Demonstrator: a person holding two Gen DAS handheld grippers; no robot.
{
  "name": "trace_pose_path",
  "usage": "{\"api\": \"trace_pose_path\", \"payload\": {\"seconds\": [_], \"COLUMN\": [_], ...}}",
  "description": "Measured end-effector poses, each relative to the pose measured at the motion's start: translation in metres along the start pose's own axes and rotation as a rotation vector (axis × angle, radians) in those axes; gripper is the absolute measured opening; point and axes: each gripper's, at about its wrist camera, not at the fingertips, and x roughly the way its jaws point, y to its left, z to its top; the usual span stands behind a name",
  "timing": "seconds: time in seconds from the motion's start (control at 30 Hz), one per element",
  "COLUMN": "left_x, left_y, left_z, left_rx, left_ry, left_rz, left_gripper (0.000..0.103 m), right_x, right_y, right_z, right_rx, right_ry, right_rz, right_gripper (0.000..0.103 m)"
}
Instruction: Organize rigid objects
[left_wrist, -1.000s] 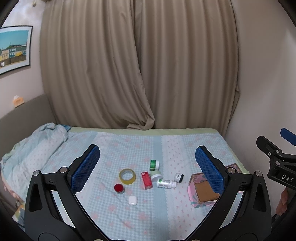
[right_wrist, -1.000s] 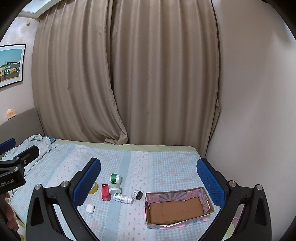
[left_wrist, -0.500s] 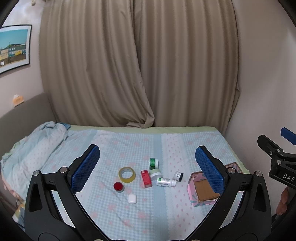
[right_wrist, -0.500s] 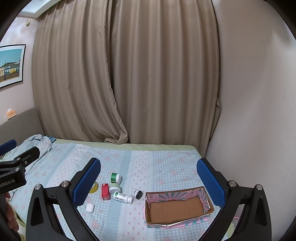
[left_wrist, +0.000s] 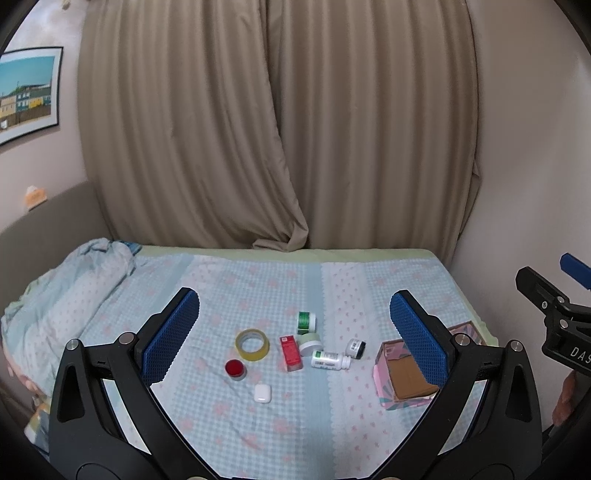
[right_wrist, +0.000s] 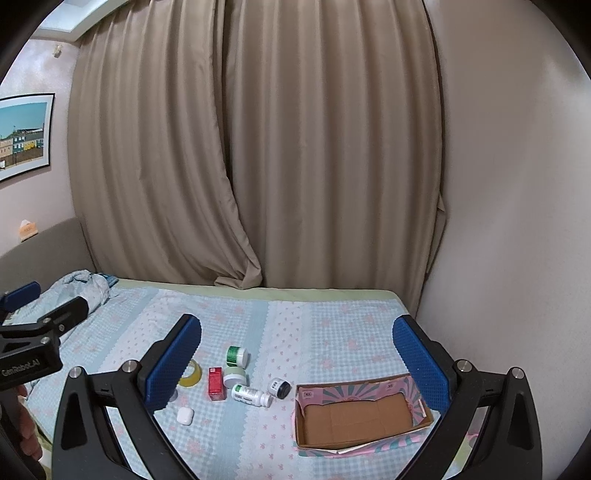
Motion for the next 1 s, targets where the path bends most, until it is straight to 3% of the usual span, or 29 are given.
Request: {"api": "trace_pose_path", "payload": {"seconds": [0.23,0.53,0.67,1.0], "left_x": [0.016,0.064,0.099,0.23], "left_y": [0.008,0.046,0.076,0.157], "left_z": [-0.009,-0.042,-0.056,-0.111], "left_rx": [-0.035,-0.1,-0.131,-0.225], "left_ry": [0.047,0.223,0.293,0.507], "left_rz": [0.066,0.154,0.174,0.166], "left_gripper": [0.103,0.103,0.103,0.103], "right_x": [0.017,0.087,0.127,0.266], "right_y": [-0.006,0.004,0.028,0.106], "right_z": [0.002,-0.013,-0.02,-0.066], "right_rx": [-0.019,-0.052,-0.065,-0.071], "right_ry": [0.069,0.211,0.292,0.612], "right_rz": [0.048,0.161,0.19,0.253], "right_gripper": [0.103,0.103,0.103,0.103]}}
